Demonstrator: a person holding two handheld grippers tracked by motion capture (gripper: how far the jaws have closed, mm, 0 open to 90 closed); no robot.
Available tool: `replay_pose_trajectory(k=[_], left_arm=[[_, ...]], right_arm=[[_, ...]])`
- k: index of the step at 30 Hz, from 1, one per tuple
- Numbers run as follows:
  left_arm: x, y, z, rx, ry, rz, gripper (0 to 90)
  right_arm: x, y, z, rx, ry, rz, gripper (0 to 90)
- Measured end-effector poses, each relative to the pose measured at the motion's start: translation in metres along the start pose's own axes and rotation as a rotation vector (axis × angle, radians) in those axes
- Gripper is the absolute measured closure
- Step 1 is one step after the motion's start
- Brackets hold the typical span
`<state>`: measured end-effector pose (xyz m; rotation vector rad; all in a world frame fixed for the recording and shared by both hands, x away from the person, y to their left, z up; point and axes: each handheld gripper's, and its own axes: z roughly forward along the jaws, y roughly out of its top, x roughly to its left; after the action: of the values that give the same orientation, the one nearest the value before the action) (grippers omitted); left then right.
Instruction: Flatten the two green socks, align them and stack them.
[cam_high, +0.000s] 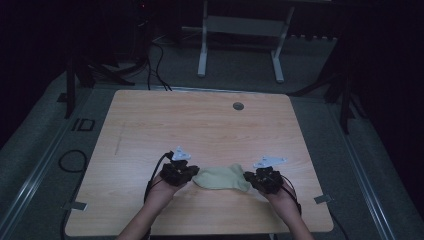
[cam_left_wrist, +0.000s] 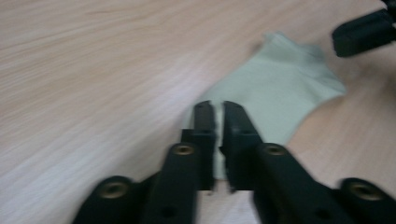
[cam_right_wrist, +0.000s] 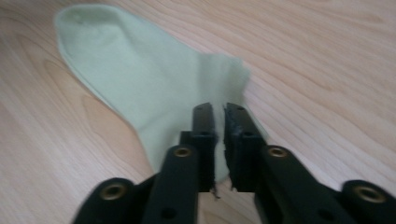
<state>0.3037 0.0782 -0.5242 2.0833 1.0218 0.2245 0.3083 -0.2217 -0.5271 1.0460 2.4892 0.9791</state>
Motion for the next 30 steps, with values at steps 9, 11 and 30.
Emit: replay_pose_trajectory(k=[9, 11, 30], left_arm=[[0.002, -0.009, 0.039, 0.098, 0.051, 0.038, 86.6], [0.008, -0.012, 0.038, 0.067, 0.026, 0.003, 86.6], [0.036, -0.006, 0.041, 0.013, 0.078, -0.006, 80.6]], right_arm=[[0.002, -0.003, 0.031, 0.066, -0.027, -0.029, 76.9], [-0.005, -0.001, 0.034, 0.049, -0.017, -0.01, 76.0], [-0.011, 0.025, 0.055, 0.06, -0.033, 0.022, 73.7]])
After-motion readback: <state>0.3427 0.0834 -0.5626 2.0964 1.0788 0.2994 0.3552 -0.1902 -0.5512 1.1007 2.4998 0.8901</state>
